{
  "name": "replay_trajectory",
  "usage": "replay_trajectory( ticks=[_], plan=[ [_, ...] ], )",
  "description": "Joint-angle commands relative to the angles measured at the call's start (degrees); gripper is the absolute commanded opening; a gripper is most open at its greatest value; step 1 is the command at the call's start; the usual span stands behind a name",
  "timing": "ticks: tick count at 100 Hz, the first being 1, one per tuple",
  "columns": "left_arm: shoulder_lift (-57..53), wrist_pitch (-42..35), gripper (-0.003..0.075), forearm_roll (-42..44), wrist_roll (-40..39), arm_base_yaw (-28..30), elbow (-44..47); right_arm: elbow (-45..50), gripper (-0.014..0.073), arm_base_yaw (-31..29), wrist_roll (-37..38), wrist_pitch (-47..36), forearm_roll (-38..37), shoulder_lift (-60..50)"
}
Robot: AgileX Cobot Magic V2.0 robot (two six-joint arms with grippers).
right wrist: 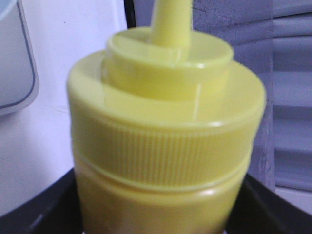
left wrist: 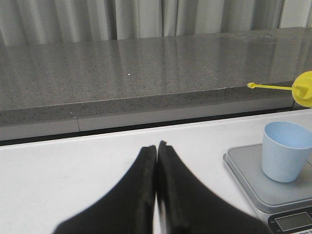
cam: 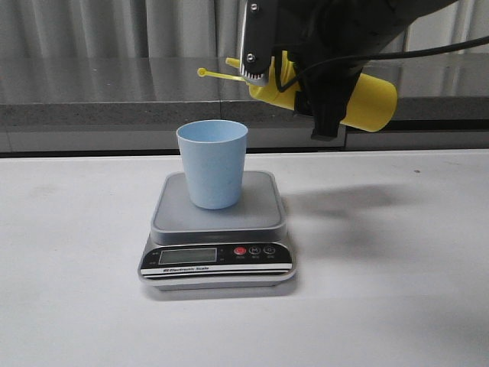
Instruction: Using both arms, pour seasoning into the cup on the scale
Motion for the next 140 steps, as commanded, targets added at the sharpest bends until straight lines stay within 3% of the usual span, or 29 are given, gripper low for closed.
replay_trajectory(
  ticks=[1,15,27,55,83,107,131,140],
  plan=[
    [0.4,-4.4,-0.0018,-0.2,-0.2,0.1,-1.4,-1.9,0.0265,0.0,3.3,0.7,-1.9,-2.9],
    [0.4,-4.4,-0.0018,-0.2,-0.2,0.1,-1.4,-1.9,0.0265,-0.2,5.7,0.5,-1.5,-3.9],
    [0.4,-4.4,-0.0018,-0.2,-0.2,0.1,-1.4,-2.4,0.0265,-1.9,5.7,-2.1,3.5,-5.3],
    [0.4,-4.4,-0.0018,-0.2,-0.2,0.1,-1.4,-2.3,0.0265,-11.4,5.7,-19.9,24.2,-8.8],
    [0.4,-4.4,-0.0018,-0.2,-0.2,0.1,-1.4,0.5,0.0265,-17.7,4.8,-37.4,39.6,-9.3],
    [0.4,-4.4,-0.0018,-0.2,-0.2,0.1,-1.4,10.5,0.0265,-19.7,-5.0,-47.9,51.3,-9.3],
    [0.4,-4.4,-0.0018,-0.2,-0.2,0.1,-1.4,23.4,0.0265,-20.2,-17.9,-65.5,63.7,-8.9],
    [0.4,-4.4,-0.0018,-0.2,-0.2,0.1,-1.4,25.9,0.0265,-20.2,-19.4,-65.9,64.4,-8.7]
  ],
)
